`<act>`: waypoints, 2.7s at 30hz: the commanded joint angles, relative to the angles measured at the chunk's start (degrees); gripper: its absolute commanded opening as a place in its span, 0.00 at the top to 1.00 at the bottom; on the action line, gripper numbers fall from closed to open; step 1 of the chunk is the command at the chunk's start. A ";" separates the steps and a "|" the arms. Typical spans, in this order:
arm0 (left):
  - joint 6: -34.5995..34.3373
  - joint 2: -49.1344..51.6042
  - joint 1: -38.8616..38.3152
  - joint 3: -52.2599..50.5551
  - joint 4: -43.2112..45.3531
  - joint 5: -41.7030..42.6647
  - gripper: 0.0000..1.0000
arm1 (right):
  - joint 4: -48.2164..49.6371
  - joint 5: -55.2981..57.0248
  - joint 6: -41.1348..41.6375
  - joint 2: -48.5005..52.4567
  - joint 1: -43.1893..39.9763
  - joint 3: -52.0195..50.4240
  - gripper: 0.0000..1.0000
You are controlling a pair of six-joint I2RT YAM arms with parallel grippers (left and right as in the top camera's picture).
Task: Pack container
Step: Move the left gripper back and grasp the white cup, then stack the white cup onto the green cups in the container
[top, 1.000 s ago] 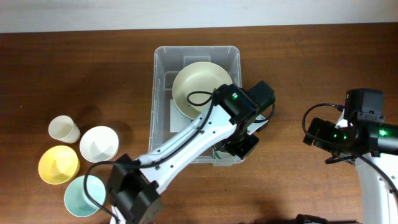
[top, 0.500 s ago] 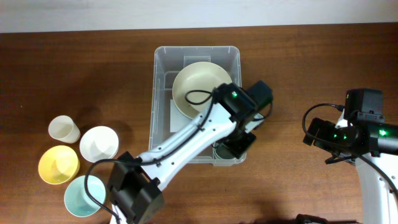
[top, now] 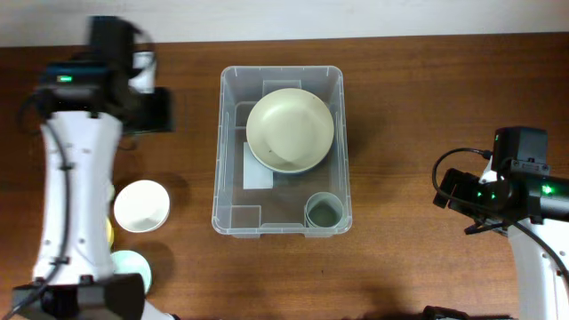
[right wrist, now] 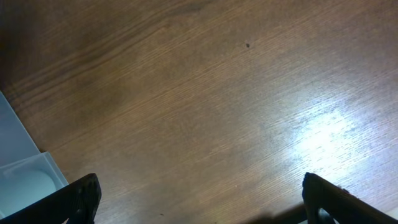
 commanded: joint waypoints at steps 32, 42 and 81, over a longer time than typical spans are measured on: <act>-0.11 22.25 21.64 -18.16 15.23 -3.17 0.93 | -0.09 -0.11 -0.37 -0.55 -0.37 -0.24 0.01; -0.11 20.09 20.52 -10.32 10.86 -2.67 1.00 | -0.11 -0.11 -0.37 -0.55 -0.37 -0.24 0.01; -2.03 12.81 -51.54 -1.44 -0.24 12.81 1.00 | -0.09 -0.11 -0.35 -0.55 -0.37 -0.24 0.01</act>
